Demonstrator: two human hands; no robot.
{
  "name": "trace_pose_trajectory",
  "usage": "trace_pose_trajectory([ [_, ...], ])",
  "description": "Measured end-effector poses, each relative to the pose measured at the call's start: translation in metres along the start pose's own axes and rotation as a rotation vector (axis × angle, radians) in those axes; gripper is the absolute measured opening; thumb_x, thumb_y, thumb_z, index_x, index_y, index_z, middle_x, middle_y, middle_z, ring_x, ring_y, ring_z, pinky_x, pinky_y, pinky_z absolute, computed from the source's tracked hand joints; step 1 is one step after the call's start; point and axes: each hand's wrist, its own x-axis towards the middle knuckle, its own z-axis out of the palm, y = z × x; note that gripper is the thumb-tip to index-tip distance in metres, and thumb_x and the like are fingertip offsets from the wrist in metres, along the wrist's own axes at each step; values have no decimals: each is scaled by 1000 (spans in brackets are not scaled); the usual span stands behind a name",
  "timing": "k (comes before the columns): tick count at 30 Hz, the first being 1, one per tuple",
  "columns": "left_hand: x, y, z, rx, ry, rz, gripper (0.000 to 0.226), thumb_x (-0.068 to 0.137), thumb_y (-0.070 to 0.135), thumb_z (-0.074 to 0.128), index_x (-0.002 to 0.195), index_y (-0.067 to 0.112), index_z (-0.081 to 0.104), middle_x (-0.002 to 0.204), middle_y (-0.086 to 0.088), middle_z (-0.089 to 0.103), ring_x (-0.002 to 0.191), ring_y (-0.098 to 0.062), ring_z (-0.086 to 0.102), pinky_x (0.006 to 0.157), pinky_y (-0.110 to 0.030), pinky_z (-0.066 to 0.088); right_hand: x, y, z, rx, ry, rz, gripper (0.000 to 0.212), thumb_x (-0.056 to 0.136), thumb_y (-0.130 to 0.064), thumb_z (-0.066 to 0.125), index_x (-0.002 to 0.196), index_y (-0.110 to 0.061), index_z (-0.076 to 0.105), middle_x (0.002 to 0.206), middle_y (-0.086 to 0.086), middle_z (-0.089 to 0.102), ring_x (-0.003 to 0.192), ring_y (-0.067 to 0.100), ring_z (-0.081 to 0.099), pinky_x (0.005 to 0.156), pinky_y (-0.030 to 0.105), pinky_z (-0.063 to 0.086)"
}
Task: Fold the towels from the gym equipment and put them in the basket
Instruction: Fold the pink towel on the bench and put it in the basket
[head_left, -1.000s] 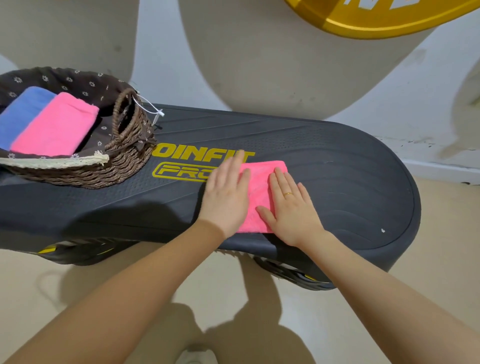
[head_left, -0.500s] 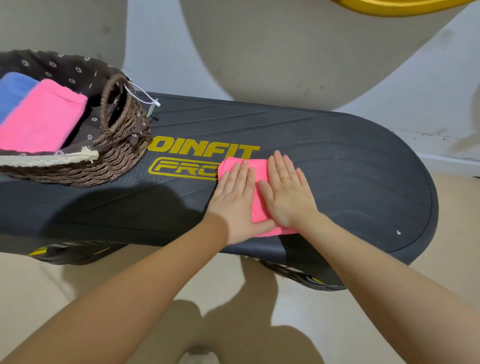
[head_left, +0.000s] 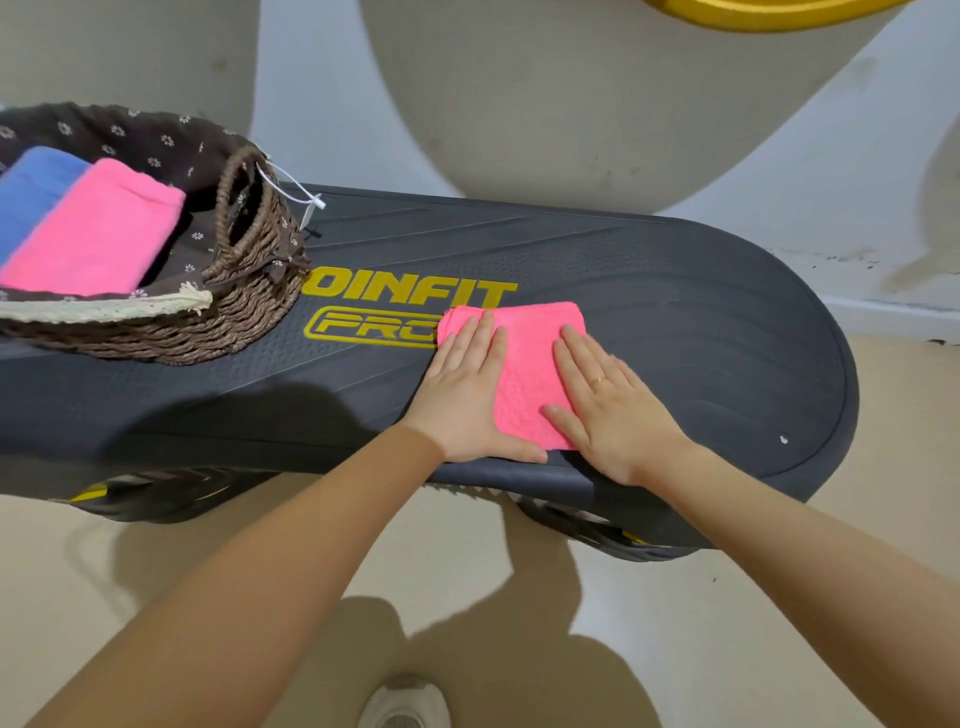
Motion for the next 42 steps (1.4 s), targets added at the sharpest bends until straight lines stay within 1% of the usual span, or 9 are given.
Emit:
trace_pose_trajectory([
  [3, -2, 2, 1, 9, 8, -5, 131, 59, 76, 61, 148, 9, -7, 156, -8, -19, 143, -20, -20, 114, -34, -14, -30, 1, -1, 13, -97, -54, 110, 62, -76, -29, 149, -13, -6, 157, 5, -15, 147, 18, -3, 118, 31, 3],
  [8, -6, 0, -10, -47, -69, 49, 113, 70, 69, 57, 149, 17, -4, 156, -5, -18, 144, -21, -18, 116, -37, -8, -25, -7, -26, 270, 43, 81, 47, 97, -39, 35, 133, -10, 42, 148, 13, 31, 132, 31, 36, 104, 40, 36],
  [12, -9, -4, -18, -2, -4, 83, 72, 87, 55, 48, 147, 26, 21, 158, -1, 5, 145, -20, 6, 117, -38, 11, -6, -14, -24, 536, 169, 390, 36, 92, -22, 50, 124, -6, 47, 118, 16, 56, 108, 33, 53, 82, 34, 40],
  [19, 0, -4, -23, 82, -52, 44, 91, 77, 57, 62, 148, 22, 17, 157, 1, 12, 143, -21, 11, 114, -38, 19, 6, -22, -25, 1048, 181, 574, 27, 84, -17, 59, 97, 7, 59, 90, 16, 60, 85, 29, 53, 70, 36, 41],
  [24, 0, -7, -16, -124, -28, 52, 87, 75, 42, 72, 145, 17, 28, 155, -1, 19, 142, -18, 14, 116, -34, 18, 5, -40, -37, 690, 255, 309, 40, 83, -15, 57, 121, -10, 51, 111, 12, 51, 103, 25, 49, 73, 27, 35],
  [30, -6, -31, -30, -1084, 13, -68, 44, 88, -12, 40, 128, 7, 46, 116, 2, 57, 106, -6, 52, 91, -16, 44, 6, -74, -51, 328, 143, 92, 48, 84, -20, 57, 129, -11, 42, 120, 11, 40, 100, 37, 54, 80, 38, 46],
  [33, -3, -40, -37, -1443, 9, -208, 40, 94, -6, 29, 126, 9, 47, 121, -2, 56, 110, -10, 55, 99, -22, 42, 8, -91, -47, 266, 122, 84, 40, 87, -26, 57, 120, -8, 43, 123, 12, 41, 98, 37, 55, 76, 37, 44],
  [36, 3, -41, -39, -1396, 30, -238, 31, 99, 20, 41, 129, 11, 45, 123, 0, 57, 109, -9, 56, 101, -26, 43, 8, -103, -46, 224, 135, 39, 29, 92, -27, 49, 112, -6, 48, 116, 13, 49, 98, 35, 56, 72, 34, 40],
  [42, 8, -41, -22, -820, 361, -106, 45, 81, 4, 65, 107, 19, 31, 116, -3, 44, 109, -30, 57, 92, -51, 48, 19, -87, -47, 102, 172, -135, 34, 89, -8, 46, 122, -13, 54, 116, 10, 59, 103, 31, 52, 78, 35, 37],
])
